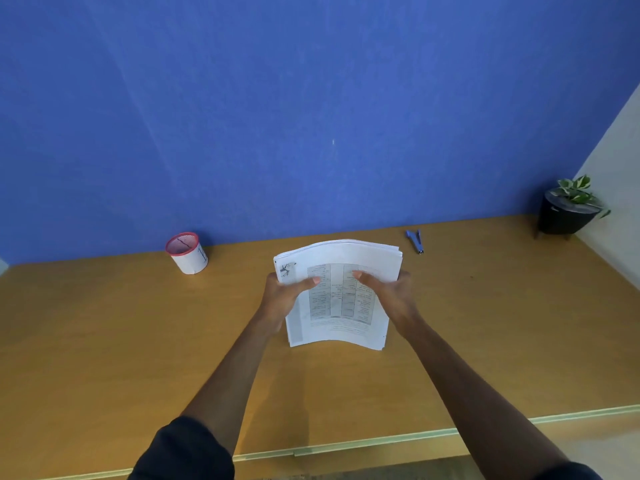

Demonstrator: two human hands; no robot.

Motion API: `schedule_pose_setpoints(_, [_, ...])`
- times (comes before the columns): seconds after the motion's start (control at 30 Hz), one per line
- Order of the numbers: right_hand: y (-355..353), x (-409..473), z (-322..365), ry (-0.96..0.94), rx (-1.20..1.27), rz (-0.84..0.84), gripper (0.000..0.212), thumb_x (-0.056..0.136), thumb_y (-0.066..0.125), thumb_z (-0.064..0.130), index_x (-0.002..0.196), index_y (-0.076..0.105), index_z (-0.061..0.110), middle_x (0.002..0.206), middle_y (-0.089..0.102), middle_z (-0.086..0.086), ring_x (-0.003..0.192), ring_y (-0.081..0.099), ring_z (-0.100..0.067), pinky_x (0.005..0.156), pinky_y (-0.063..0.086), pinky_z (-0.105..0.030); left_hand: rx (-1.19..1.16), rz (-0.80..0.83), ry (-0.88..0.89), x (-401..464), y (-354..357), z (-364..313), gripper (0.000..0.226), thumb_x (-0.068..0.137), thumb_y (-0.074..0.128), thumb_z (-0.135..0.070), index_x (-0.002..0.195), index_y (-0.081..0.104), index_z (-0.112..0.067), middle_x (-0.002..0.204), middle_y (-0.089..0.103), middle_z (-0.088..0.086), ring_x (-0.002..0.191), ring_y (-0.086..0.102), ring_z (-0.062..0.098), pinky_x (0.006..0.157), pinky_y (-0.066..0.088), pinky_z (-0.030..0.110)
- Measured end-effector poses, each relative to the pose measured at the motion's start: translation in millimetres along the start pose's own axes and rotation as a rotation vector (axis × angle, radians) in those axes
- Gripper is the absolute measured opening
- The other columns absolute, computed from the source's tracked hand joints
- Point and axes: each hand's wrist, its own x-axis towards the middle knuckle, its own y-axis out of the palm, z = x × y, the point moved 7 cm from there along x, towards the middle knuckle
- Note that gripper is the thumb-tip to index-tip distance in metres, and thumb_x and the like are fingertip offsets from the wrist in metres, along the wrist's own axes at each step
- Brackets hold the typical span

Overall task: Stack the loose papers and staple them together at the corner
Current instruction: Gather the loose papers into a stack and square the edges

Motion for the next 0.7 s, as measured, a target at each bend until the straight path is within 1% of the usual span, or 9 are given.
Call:
schedule_pose_setpoints(0.13, [0.4,-3.5,-13.0,0.015,-0.020,0.029,0.013,0.082,0.080,0.018,0.086,0.074,0.029,0.084,0.078,0.013,0.080,0.075,-0.009,0.072,0.059,-0.030,0.006,0.004,0.009,-1.6,-2.1,5.4,0.019,0.080,0.080,-0.006,0.093,0.076,-0.020,0.101,0.078,0.002,0.093,0.075,0.021,0.081,0.059,0.037])
schedule_pose_setpoints(0.27, [-0.3,-4.3,-20.1,0.017,-0.007,0.036,0.010,0.084,0.079,0.021,0.090,0.074,0.027,0.088,0.078,0.009,0.079,0.075,-0.009,0.066,0.059,-0.025,-0.001,0.023,0.021,-2.0,-2.2,9.0,0.021,0.080,0.079,-0.005,0.095,0.075,-0.020,0.101,0.079,0.001,0.091,0.075,0.018,0.077,0.059,0.032])
schedule_pose_setpoints(0.3, [-0.1,-5.1,-25.0,0.033,-0.014,0.042,0.010,0.084,0.079,0.021,0.090,0.074,0.027,0.087,0.078,0.010,0.078,0.075,-0.007,0.065,0.058,-0.024,0.002,0.024,0.010,-2.4,-2.0,13.7,0.022,0.081,0.079,-0.006,0.096,0.075,-0.021,0.102,0.078,0.001,0.092,0.075,0.018,0.078,0.058,0.033])
schedule_pose_setpoints(0.37, [0.6,-7.5,-36.7,0.060,-0.040,0.068,0.013,0.084,0.079,0.019,0.090,0.073,0.029,0.088,0.077,0.013,0.079,0.075,-0.006,0.068,0.059,-0.025,0.012,0.021,-0.011,-3.9,-2.8,24.3,0.022,0.082,0.078,-0.009,0.099,0.075,-0.022,0.106,0.078,0.002,0.097,0.074,0.020,0.083,0.058,0.036])
schedule_pose_setpoints(0.43, [-0.5,-8.4,-46.0,0.077,-0.056,0.085,0.016,0.084,0.079,0.018,0.093,0.073,0.029,0.095,0.077,0.010,0.085,0.075,-0.011,0.072,0.061,-0.028,0.025,0.014,-0.010,-4.4,-3.4,29.1,0.022,0.085,0.077,-0.013,0.105,0.074,-0.021,0.108,0.077,0.002,0.100,0.073,0.021,0.086,0.059,0.040])
schedule_pose_setpoints(0.5, [-2.9,-7.0,-48.9,0.076,-0.090,0.098,0.016,0.084,0.079,0.019,0.099,0.074,0.024,0.100,0.077,0.005,0.087,0.075,-0.014,0.070,0.061,-0.028,0.021,-0.006,-0.002,-3.3,-3.8,28.9,0.020,0.086,0.076,-0.015,0.105,0.074,-0.020,0.106,0.077,0.001,0.099,0.073,0.022,0.086,0.059,0.041])
schedule_pose_setpoints(0.57, [-3.6,-5.3,-47.9,0.058,-0.141,0.131,0.021,0.083,0.079,0.021,0.103,0.076,0.016,0.102,0.078,0.002,0.087,0.076,-0.014,0.070,0.061,-0.027,-0.016,-0.053,-0.005,-2.8,-7.9,26.6,0.015,0.086,0.076,-0.014,0.098,0.075,-0.022,0.100,0.078,-0.002,0.097,0.074,0.022,0.084,0.059,0.040])
schedule_pose_setpoints(0.63, [-6.8,-4.9,-45.3,0.042,-0.189,0.154,0.021,0.083,0.080,0.022,0.100,0.078,0.011,0.098,0.079,0.001,0.084,0.076,-0.013,0.070,0.061,-0.027,-0.095,-0.106,-0.017,-1.2,-15.6,24.7,0.015,0.085,0.076,-0.011,0.095,0.075,-0.021,0.098,0.079,-0.002,0.095,0.074,0.019,0.087,0.058,0.042])
schedule_pose_setpoints(0.7, [-14.5,-4.9,-42.1,0.040,-0.203,0.140,0.018,0.081,0.082,0.023,0.093,0.080,0.009,0.090,0.080,0.003,0.079,0.076,-0.011,0.065,0.058,-0.023,-0.193,-0.146,-0.029,1.1,-25.9,22.6,0.018,0.084,0.076,-0.008,0.099,0.075,-0.019,0.103,0.078,0.001,0.098,0.074,0.019,0.092,0.057,0.045])
